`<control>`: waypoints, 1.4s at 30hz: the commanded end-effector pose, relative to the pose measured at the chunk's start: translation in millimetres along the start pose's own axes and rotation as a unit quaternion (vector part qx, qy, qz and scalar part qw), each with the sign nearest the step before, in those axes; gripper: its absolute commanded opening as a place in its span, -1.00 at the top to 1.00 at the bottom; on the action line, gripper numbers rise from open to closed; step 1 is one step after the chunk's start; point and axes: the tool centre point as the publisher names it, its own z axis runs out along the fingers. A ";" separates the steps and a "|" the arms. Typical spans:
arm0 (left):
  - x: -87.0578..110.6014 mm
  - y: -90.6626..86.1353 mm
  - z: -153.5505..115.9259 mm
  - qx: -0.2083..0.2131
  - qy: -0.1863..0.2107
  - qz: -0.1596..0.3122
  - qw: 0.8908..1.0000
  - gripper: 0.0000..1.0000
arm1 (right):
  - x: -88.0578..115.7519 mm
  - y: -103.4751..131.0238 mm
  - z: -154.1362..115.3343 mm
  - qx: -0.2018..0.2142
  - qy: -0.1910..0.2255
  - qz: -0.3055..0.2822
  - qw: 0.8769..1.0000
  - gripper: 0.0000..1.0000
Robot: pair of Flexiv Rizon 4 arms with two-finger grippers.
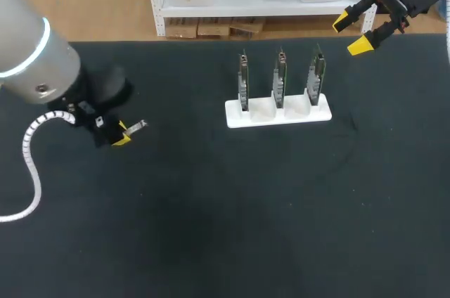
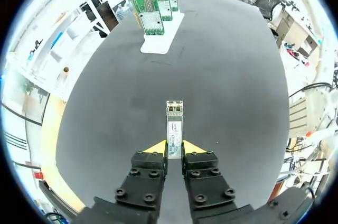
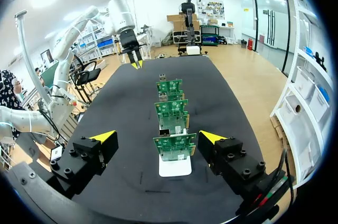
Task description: Pick up the optical module with the left hand, and insert it into the network port with the right hand.
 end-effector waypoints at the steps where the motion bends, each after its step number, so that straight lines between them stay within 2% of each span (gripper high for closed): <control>1: 3.3 -0.5 -0.5 0.001 -0.022 0.001 1.000 1.00 | 0.2 2.2 0.5 0.003 0.000 -0.001 1.000 -1.00; 3: 4.4 -1.3 -0.9 0.003 -0.021 -0.013 1.000 1.00 | 0.2 2.2 0.5 0.003 0.000 -0.001 1.000 -1.00; 5: -2.4 -1.8 -4.8 -0.001 -0.027 -0.006 1.000 1.00 | 0.2 2.2 0.5 0.003 0.000 -0.001 1.000 -1.00; 13: -82.5 13.4 -36.8 -0.026 -0.089 0.069 0.993 1.00 | 0.2 2.2 0.5 0.003 0.000 -0.001 1.000 -1.00; 19: -121.7 23.1 -64.2 -0.038 -0.147 0.114 0.982 1.00 | 0.2 2.2 0.5 0.003 0.000 -0.001 1.000 -1.00; 22: -127.1 24.0 -71.6 -0.048 -0.154 0.120 0.980 1.00 | 0.2 2.2 0.5 0.003 0.000 -0.001 1.000 -1.00; 24: -121.1 22.8 -72.4 -0.053 -0.139 0.100 0.984 1.00 | 0.2 2.2 0.5 0.003 0.000 -0.001 1.000 -1.00; 35: -122.4 21.0 -72.6 -0.056 -0.139 0.099 0.984 1.00 | 0.2 2.2 0.5 0.003 0.000 -0.001 1.000 -1.00; 37: -134.8 21.9 -74.8 -0.065 -0.145 0.108 0.981 1.00 | 0.2 2.2 0.5 0.003 0.000 -0.001 1.000 -1.00; 42: -184.1 40.0 -77.0 -0.071 -0.202 0.149 0.965 1.00 | 0.2 2.2 0.5 0.003 0.000 -0.001 1.000 -1.00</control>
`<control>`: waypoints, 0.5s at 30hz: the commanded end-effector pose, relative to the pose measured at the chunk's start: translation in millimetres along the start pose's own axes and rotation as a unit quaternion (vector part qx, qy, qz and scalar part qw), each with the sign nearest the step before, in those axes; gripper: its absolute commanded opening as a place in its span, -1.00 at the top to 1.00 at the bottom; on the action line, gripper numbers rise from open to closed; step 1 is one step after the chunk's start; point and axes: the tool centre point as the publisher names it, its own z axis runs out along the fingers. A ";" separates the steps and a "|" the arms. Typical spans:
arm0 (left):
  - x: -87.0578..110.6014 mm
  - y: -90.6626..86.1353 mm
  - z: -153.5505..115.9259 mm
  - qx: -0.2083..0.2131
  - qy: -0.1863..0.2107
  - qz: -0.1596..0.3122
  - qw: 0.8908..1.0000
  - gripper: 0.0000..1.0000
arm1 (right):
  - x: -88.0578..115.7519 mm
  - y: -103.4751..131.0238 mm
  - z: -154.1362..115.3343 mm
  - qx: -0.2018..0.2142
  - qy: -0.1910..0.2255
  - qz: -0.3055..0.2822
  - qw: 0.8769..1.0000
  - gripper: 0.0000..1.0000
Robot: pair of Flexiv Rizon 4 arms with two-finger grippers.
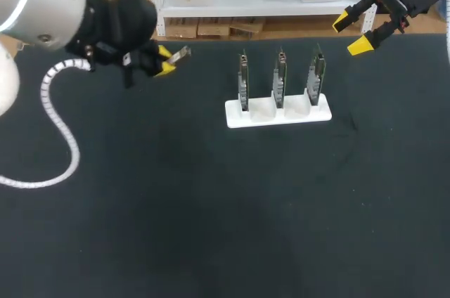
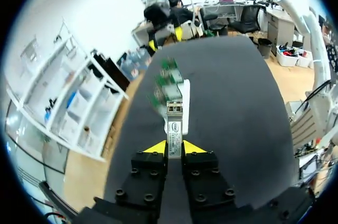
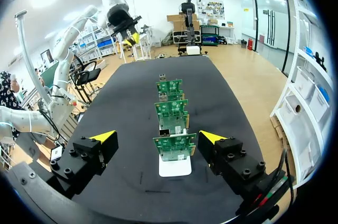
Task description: Pick up the optical module with the left hand, and insert it into the network port with the right hand.
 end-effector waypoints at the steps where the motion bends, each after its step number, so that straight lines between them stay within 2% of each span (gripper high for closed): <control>1: -25.0 21.6 25.8 0.015 -0.046 0.024 0.999 1.00 | 0.2 2.2 0.5 0.003 0.000 -0.001 1.000 -1.00; 4: -47.2 33.4 38.7 0.025 -0.089 0.046 0.995 1.00 | 0.2 2.2 0.5 0.003 0.000 -0.001 1.000 -1.00; 9: -77.6 41.3 56.0 0.048 -0.124 0.077 0.988 1.00 | 0.2 2.2 0.5 0.003 0.000 -0.001 1.000 -1.00; 11: -82.4 42.8 61.0 0.054 -0.139 0.081 0.986 1.00 | 0.2 2.2 0.5 0.003 0.000 -0.001 1.000 -1.00; 15: -84.5 40.4 64.3 0.059 -0.128 0.083 0.986 1.00 | 0.2 2.2 0.5 0.003 0.000 -0.001 1.000 -1.00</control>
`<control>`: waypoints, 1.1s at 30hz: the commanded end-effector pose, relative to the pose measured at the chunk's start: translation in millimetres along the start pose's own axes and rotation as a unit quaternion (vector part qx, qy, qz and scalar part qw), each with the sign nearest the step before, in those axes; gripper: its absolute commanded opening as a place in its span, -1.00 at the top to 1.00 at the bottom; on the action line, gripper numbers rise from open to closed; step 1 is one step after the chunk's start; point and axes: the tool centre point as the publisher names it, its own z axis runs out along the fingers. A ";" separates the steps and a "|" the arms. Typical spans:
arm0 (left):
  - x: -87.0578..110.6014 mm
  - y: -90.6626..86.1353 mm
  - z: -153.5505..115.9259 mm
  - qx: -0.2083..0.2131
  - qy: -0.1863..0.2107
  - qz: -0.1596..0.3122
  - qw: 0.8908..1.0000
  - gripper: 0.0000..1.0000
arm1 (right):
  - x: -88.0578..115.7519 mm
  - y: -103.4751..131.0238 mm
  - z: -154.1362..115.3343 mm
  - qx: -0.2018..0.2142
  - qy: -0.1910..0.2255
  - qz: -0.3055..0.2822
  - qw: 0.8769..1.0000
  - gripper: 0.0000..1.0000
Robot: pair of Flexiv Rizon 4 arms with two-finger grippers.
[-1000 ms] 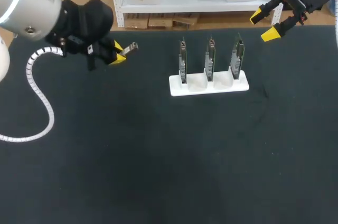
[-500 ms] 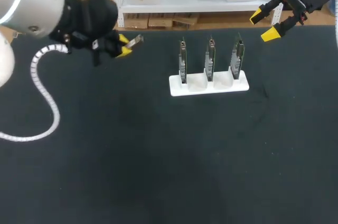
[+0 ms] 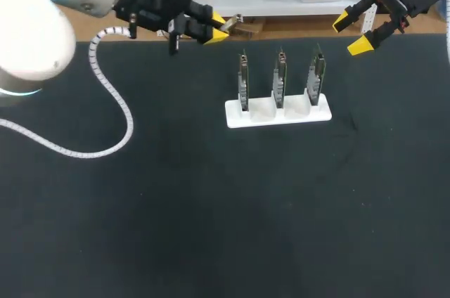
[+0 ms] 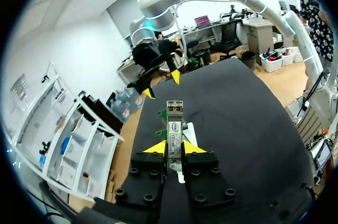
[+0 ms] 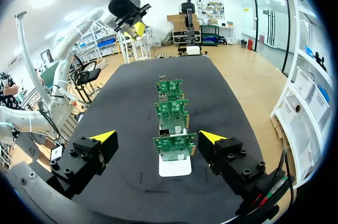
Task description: Pick up the optical module with the left hand, and insert it into the network port with the right hand.
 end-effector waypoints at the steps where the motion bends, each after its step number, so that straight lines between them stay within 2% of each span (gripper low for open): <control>1: 1.6 8.7 13.0 0.011 0.003 0.000 1.000 1.00 | 0.2 2.2 0.5 0.003 0.000 -0.001 1.000 -1.00; 9: 1.6 8.7 13.0 0.011 0.003 0.000 1.000 1.00 | 0.2 2.2 0.5 0.003 0.000 -0.001 1.000 -1.00; 10: 4.7 3.6 11.4 0.002 -0.007 -0.011 1.000 1.00 | 0.2 2.2 0.5 0.003 0.000 -0.001 1.000 -1.00; 14: -6.4 -1.7 26.2 -0.008 -0.026 -0.014 1.000 1.00 | 0.2 2.2 0.5 0.003 0.000 -0.001 1.000 -1.00; 20: -19.8 4.9 52.0 -0.022 -0.074 -0.009 0.997 1.00 | 0.2 2.2 0.5 0.003 0.000 -0.001 1.000 -1.00; 23: -26.6 9.6 63.2 -0.013 -0.093 -0.007 0.996 1.00 | 0.2 2.2 0.5 0.003 0.000 -0.001 1.000 -1.00; 28: -29.2 15.2 69.6 -0.006 -0.098 -0.022 0.995 1.00 | 0.2 2.2 0.5 0.003 0.000 -0.001 1.000 -1.00; 33: -37.6 26.2 81.7 0.001 -0.122 -0.013 0.993 1.00 | 0.2 2.2 0.5 0.003 0.000 -0.001 1.000 -1.00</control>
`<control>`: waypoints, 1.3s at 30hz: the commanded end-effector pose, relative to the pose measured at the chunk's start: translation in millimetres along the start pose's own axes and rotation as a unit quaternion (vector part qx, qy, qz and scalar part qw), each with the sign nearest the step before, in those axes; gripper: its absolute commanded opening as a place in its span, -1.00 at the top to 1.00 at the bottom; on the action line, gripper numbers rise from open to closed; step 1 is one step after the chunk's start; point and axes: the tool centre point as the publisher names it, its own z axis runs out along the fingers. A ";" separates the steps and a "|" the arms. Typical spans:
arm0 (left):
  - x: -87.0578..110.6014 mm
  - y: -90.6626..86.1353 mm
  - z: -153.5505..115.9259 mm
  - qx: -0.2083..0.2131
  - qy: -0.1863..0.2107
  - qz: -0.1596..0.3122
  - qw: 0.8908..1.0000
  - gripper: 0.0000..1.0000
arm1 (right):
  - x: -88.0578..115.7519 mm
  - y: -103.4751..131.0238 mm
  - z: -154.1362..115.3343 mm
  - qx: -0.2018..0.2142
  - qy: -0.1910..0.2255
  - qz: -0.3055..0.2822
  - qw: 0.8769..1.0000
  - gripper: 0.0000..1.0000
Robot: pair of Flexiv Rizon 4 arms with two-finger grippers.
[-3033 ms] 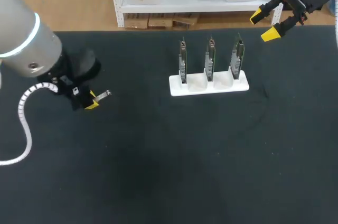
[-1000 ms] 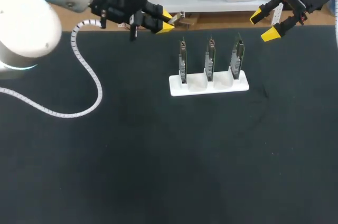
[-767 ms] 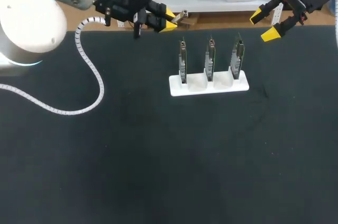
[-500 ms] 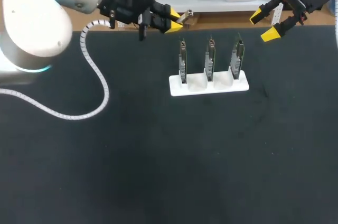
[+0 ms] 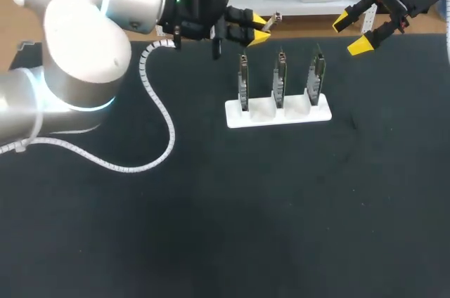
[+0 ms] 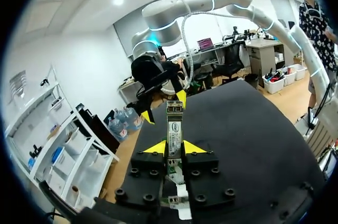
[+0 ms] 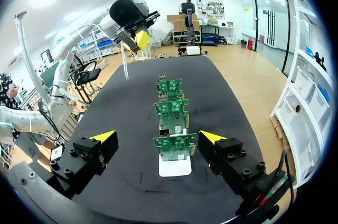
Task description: Pick up the optical module with the left hand, and insert it into the network port with the right hand.
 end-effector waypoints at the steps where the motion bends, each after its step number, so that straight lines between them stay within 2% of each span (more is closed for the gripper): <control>1: -2.7 16.3 17.5 0.013 -0.019 0.010 1.000 1.00 | 0.2 2.2 0.5 0.003 0.000 -0.001 1.000 -1.00; 5: -7.8 20.8 25.4 0.029 -0.017 0.025 0.999 1.00 | 0.2 2.2 0.5 0.003 0.000 -0.001 1.000 -1.00; 18: -8.4 17.1 28.5 0.025 -0.021 0.016 0.999 1.00 | 0.2 2.2 0.5 0.003 0.000 -0.001 1.000 -1.00; 23: -16.7 19.1 50.5 0.019 -0.051 0.028 0.998 1.00 | 0.2 2.2 0.5 0.003 0.000 -0.001 1.000 -1.00; 27: -17.3 24.7 66.4 0.018 -0.082 0.018 0.996 1.00 | 0.2 2.2 0.5 0.003 0.000 -0.001 1.000 -1.00; 32: -23.8 38.5 88.0 0.043 -0.098 0.025 0.994 1.00 | 0.2 2.2 0.5 0.003 0.000 -0.001 1.000 -1.00; 39: -28.6 41.4 100.7 0.062 -0.118 0.016 0.991 1.00 | 0.2 2.2 0.5 0.003 0.000 -0.001 1.000 -1.00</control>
